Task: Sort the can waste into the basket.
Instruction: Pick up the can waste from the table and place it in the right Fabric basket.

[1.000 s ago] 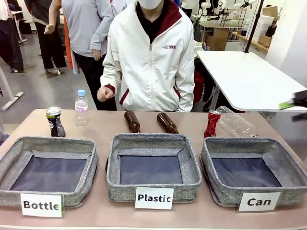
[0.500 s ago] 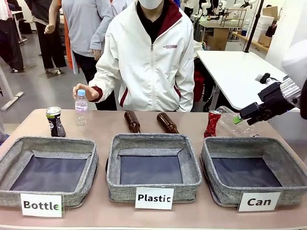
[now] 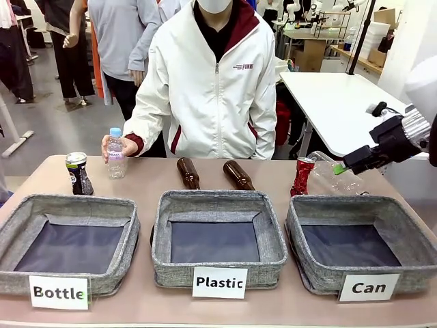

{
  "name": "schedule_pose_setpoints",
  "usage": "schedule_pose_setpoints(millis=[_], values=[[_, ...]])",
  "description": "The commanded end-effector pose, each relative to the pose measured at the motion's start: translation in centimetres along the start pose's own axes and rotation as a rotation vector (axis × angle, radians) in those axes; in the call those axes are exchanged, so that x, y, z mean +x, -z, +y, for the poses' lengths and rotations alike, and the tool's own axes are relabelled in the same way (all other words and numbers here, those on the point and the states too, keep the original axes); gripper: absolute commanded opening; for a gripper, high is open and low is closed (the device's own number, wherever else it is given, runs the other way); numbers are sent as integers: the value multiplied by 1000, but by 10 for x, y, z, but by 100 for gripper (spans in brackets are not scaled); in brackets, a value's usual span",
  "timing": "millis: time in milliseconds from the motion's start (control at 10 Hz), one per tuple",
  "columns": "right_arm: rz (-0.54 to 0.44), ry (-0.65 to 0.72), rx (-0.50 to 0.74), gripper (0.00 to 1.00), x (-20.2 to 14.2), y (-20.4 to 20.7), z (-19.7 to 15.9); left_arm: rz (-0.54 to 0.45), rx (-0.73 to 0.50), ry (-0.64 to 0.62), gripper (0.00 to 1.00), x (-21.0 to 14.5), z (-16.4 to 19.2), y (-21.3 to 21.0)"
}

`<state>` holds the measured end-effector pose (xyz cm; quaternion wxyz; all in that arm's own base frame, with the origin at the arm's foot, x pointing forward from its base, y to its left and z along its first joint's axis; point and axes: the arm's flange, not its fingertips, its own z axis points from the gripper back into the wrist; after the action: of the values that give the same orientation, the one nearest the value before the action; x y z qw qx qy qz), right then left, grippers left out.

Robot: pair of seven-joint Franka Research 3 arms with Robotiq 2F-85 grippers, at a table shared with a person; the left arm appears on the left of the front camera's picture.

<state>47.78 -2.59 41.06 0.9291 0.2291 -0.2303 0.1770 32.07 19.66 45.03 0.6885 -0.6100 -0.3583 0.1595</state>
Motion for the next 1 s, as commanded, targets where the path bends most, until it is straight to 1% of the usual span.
schedule_pose_setpoints(millis=[0, 100, 200, 300, 500, 600, 700, 900], values=[[-134, -205, 97, 100, 14, 31, -27, 1, -16, 15, 100, 0, 0, -1], [-132, -303, 156, 100, 12, 43, -31, 1, -16, 15, 100, 0, 0, -1], [-158, -342, 194, 100, 12, 55, -34, 1, -16, 15, 100, 0, 0, -1], [-178, -357, 191, 100, 11, 68, -39, 1, -16, 15, 100, 0, 0, -1], [-188, -385, 179, 100, 7, 82, -42, 1, -16, 15, 100, 0, 0, -1], [-184, -380, 172, 100, 7, 89, -45, 1, -16, 15, 100, 0, 0, -1], [-182, -396, 212, 100, 9, 97, -46, 1, -16, 15, 100, 0, 0, -1], [-165, -389, 210, 100, 9, 108, -47, 1, -16, 15, 100, 0, 0, -1]])
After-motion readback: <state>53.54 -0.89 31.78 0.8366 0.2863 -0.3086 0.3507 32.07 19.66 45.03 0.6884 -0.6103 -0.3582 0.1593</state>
